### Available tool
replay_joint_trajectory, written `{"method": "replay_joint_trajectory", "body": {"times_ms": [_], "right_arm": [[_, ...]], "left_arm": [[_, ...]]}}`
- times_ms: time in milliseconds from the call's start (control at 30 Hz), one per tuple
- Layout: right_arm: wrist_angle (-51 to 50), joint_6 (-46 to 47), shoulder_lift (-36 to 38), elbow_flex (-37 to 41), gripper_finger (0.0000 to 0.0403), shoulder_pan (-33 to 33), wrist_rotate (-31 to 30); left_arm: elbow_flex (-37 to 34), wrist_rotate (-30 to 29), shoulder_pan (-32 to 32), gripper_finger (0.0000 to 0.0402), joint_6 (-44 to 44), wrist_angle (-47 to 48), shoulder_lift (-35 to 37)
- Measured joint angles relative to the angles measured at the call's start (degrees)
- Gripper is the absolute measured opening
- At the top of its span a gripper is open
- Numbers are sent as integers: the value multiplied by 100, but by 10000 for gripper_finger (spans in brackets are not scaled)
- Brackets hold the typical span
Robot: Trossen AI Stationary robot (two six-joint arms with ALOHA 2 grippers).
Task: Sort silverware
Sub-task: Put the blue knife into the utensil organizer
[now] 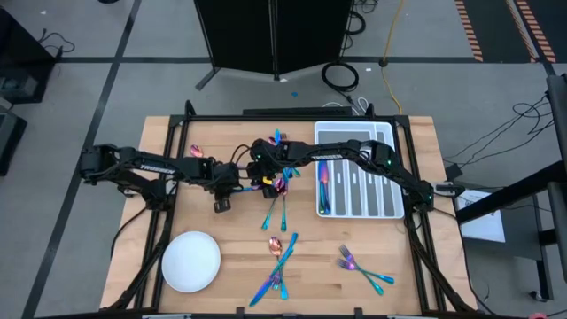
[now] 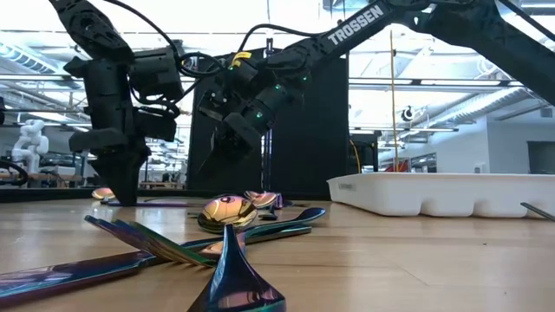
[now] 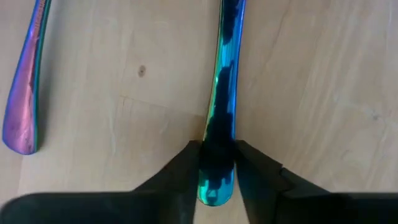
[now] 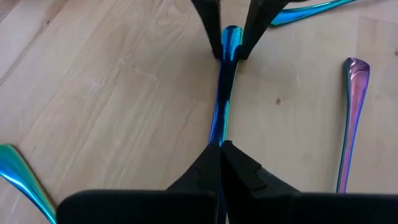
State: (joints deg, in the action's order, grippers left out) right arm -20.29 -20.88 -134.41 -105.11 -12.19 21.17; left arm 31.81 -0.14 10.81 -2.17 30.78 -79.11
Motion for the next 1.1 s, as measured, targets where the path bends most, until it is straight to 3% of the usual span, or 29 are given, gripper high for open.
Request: {"method": "replay_joint_trajectory", "body": {"times_ms": [200,467,767,933,1100], "right_arm": [[2,0,0,-1,0,2,-1],[-374,-128,6,0,0,-104,43],[-742,-503,17,1,0,-453,1154],[-750,-621,17,0,0,-467,1050],[-854,-479,28,0,0,-376,86]], "left_arm": [[-4,-18,-2,40,-21,27,-2],[-27,62,5,11,-40,56,98],[-31,218,17,1,-42,77,127],[-31,303,18,1,-42,102,131],[-26,460,13,1,-42,138,133]]}}
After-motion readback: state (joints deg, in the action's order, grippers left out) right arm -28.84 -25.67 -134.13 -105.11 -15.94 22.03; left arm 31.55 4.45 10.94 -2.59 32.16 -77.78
